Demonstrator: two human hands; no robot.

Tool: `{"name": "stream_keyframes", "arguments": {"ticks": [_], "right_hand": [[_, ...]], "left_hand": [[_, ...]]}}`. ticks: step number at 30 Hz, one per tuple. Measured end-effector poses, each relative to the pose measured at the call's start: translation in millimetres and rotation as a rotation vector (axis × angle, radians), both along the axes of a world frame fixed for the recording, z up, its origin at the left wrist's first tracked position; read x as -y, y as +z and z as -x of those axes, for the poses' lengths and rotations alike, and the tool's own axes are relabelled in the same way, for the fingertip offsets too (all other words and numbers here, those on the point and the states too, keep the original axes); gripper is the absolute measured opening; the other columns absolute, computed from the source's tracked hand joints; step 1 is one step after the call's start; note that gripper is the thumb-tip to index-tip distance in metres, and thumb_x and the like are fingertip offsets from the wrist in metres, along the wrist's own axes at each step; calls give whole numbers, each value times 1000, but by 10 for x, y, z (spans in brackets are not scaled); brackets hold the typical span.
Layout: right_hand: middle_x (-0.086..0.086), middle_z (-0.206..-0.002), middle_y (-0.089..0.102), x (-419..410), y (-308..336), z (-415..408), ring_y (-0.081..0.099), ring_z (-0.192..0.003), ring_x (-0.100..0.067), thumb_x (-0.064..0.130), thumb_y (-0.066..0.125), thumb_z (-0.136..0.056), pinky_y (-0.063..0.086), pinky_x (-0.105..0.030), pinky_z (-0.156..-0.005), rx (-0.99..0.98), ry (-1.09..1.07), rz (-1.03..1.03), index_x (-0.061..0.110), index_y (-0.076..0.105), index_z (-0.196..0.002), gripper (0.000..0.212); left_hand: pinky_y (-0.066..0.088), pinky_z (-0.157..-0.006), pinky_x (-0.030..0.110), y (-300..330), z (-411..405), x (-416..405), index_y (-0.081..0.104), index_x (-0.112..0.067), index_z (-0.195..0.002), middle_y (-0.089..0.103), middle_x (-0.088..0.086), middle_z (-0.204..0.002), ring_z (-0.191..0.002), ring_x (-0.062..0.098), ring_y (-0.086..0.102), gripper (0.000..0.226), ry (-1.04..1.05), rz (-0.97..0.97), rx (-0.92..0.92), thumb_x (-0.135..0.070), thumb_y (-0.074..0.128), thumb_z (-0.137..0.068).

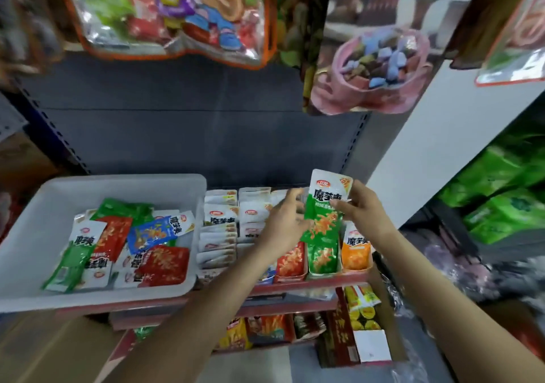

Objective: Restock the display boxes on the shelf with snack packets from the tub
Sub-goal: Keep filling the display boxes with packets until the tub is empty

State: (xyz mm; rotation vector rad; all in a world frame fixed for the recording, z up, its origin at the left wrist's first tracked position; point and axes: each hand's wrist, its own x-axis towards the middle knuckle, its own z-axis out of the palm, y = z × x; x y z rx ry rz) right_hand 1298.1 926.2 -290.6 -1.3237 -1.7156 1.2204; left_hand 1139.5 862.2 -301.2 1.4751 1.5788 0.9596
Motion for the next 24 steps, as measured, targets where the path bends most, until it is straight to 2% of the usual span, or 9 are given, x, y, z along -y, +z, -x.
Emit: {"name": "stream_keyframes", "arguments": {"ticks": [3,6,8,11,13,16,20,24], "right_hand": [[-9,-100,68,-118,-134,-197,66,-84,-29,3,64,-86,55,-44,-76,123,59,-7,9,56,-105,22],[-2,-96,66,-156,-230,-273,62,-73,-12,4,65,-86,49,-25,-66,194,152,-24,9,55,-101,19],[-3,-96,64,-157,-272,-265,59,-75,-11,5,65,-86,43,-17,-63,266,210,-77,10,55,-104,21],[-10,-103,64,-147,-330,-246,57,-93,-25,9,65,-85,41,-27,-70,544,276,-221,9,53,-114,32],[-8,-108,61,-136,-362,-240,53,-102,-27,10,65,-84,42,-33,-76,648,275,-346,12,51,-115,35],[-5,-112,60,-142,-382,-241,52,-108,-26,16,63,-87,37,-35,-88,765,278,-497,18,55,-118,32],[-4,-119,58,-180,-429,-257,52,-113,-25,16,54,-92,38,-36,-95,904,295,-500,18,53,-129,37],[-4,-124,54,-179,-444,-252,52,-114,-25,17,52,-92,42,-36,-93,959,328,-481,17,51,-130,38]], "left_hand": [[50,-83,28,-84,-184,-135,35,-16,-136,59,7,-117,-95,17,62,54,61,-3,-77,-9,61,-89],[52,-79,34,-114,-296,-213,36,-20,-135,61,5,-109,-88,17,63,53,121,-3,-168,-16,62,-89],[53,-74,35,-120,-341,-233,43,-20,-130,63,8,-104,-82,20,64,45,122,-13,-237,-18,61,-89],[42,-57,24,-135,-372,-220,56,-14,-120,67,10,-95,-69,19,61,27,104,-16,-432,-16,57,-93],[39,-57,22,-168,-382,-196,60,-14,-116,68,9,-95,-75,20,63,23,88,-8,-563,-16,56,-93],[41,-63,27,-221,-424,-186,56,-17,-122,65,8,-106,-91,23,62,28,72,-4,-686,-14,55,-94],[47,-73,32,-270,-463,-236,48,-16,-124,59,6,-114,-101,22,56,38,51,-44,-772,0,52,-90],[43,-69,31,-296,-447,-299,44,-16,-132,53,9,-112,-100,25,55,54,-14,13,-840,9,51,-84]]}}
